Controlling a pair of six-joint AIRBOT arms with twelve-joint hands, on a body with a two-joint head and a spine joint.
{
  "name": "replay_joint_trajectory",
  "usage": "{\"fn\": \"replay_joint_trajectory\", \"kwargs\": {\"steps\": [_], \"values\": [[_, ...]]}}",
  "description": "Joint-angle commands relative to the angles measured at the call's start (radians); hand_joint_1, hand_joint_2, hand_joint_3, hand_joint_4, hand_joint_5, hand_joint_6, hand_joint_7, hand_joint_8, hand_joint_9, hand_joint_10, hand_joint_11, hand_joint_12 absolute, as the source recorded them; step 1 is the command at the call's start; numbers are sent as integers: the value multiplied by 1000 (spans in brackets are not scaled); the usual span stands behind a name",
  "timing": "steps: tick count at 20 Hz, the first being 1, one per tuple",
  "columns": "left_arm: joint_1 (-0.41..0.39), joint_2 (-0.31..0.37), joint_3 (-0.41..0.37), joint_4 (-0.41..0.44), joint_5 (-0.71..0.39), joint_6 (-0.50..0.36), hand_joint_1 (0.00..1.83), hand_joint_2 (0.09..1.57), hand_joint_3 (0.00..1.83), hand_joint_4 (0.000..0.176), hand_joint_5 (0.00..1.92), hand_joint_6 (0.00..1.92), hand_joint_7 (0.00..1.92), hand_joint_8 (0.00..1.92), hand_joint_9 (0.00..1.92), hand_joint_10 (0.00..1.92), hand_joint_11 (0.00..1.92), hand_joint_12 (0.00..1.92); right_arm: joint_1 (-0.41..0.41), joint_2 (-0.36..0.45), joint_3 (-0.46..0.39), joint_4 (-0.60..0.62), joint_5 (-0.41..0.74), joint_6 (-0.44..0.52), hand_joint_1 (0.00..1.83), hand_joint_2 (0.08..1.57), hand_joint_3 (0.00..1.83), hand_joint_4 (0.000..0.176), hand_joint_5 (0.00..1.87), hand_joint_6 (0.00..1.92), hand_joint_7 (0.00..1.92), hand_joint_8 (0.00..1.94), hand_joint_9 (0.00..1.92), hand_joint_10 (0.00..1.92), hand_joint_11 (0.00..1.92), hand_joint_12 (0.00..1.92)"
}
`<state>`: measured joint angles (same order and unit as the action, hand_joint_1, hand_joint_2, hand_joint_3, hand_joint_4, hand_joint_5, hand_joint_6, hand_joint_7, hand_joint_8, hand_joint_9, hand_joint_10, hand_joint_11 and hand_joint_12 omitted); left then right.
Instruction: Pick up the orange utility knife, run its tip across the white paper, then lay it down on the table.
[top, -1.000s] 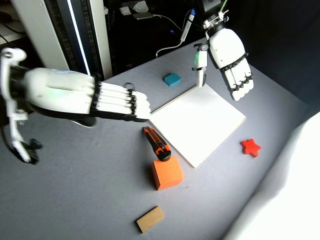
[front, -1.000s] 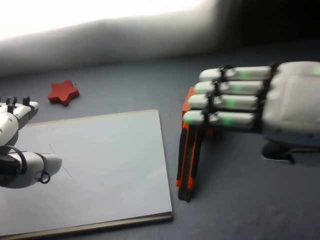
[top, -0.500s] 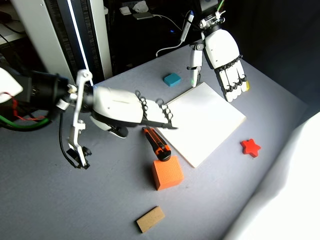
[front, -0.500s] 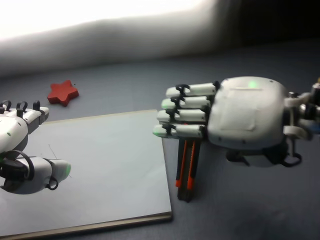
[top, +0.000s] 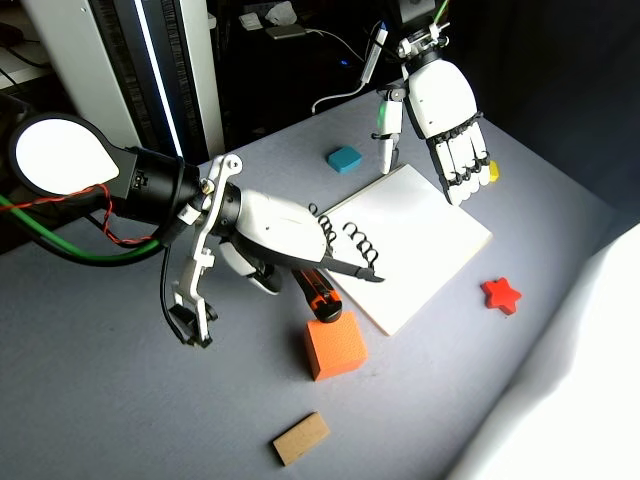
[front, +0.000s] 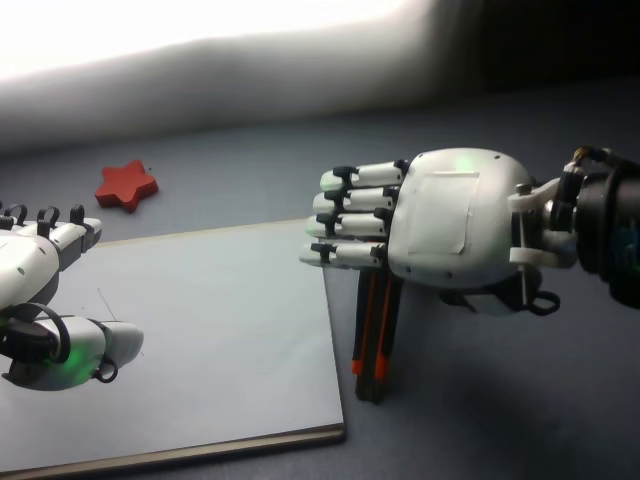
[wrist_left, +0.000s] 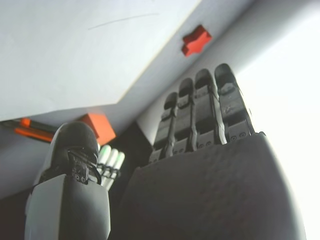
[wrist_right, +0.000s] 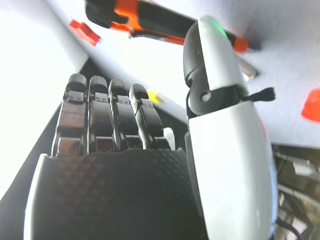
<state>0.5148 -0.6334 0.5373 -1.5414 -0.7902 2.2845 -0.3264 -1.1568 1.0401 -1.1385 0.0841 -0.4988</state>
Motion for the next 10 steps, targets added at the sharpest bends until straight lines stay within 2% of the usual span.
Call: {"fn": "replay_joint_trajectory", "kwargs": {"steps": [1,4,8,10], "values": [[-12,-6,9,57,-46,7,236,1233,0,0,11,1,108,3,107,3,0,217,0,-4,2,1,47,-3,1149,1100,10,0,0,0,0,0,0,0,0,0],[-15,-27,20,61,-46,7,167,1239,1,0,0,0,93,3,95,3,0,228,-34,-20,7,1,22,1,1190,1100,10,0,0,0,0,0,0,0,0,0],[-16,-29,19,63,-46,8,177,1241,1,0,0,0,64,0,82,0,0,257,-47,-45,30,1,39,28,1198,1104,11,0,0,0,0,0,0,0,0,0],[-15,-29,18,63,-46,8,190,1239,0,0,0,0,57,3,72,0,0,205,-48,-65,57,1,35,25,1203,1083,0,0,0,0,0,0,0,0,0,0]]}}
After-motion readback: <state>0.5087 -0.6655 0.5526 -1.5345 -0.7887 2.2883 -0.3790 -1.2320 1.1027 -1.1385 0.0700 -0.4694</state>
